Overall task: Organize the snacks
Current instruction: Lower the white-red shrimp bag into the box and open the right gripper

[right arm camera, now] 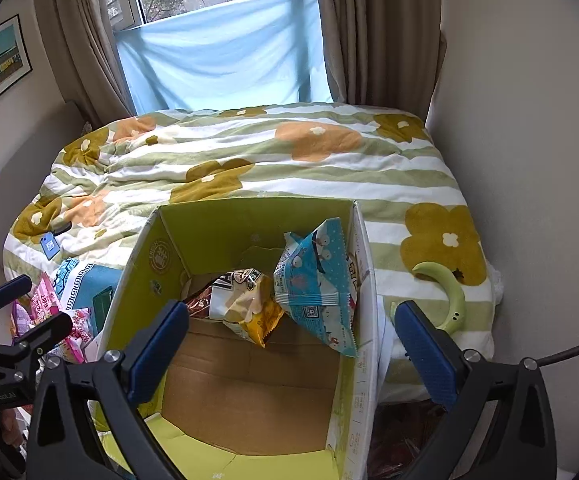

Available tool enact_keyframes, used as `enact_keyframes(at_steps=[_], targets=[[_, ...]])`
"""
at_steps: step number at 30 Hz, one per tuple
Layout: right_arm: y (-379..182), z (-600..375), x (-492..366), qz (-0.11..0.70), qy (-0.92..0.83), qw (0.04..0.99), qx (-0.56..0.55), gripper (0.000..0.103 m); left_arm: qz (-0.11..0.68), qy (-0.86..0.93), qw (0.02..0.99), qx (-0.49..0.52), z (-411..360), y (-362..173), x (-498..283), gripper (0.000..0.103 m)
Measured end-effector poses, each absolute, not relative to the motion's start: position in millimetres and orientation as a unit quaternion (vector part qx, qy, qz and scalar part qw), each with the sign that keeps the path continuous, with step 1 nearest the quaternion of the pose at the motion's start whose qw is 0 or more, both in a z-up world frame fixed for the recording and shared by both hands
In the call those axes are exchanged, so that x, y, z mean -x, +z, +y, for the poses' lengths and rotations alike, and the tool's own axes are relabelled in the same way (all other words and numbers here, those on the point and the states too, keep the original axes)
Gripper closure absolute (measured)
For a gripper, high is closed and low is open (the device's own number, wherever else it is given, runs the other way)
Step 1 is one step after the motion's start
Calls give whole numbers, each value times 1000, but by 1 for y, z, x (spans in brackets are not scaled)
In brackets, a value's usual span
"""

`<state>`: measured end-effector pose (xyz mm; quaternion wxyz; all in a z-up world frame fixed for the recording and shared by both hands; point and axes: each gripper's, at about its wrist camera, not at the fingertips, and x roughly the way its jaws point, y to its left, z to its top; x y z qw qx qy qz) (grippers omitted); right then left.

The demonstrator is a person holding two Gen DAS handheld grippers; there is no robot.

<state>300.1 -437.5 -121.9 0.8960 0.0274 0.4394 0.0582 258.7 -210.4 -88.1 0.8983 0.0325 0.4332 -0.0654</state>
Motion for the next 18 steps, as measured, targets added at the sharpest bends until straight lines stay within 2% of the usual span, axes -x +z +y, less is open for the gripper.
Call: enact_keyframes(at_steps=[9, 18], targets=[[-76, -413, -254, 398, 65, 914, -39, 0, 390, -52, 919, -21, -145, -43, -195, 4], [-51, -337, -177, 356, 60, 932, -36, 0, 361, -50, 931, -27, -46, -25, -124, 4]])
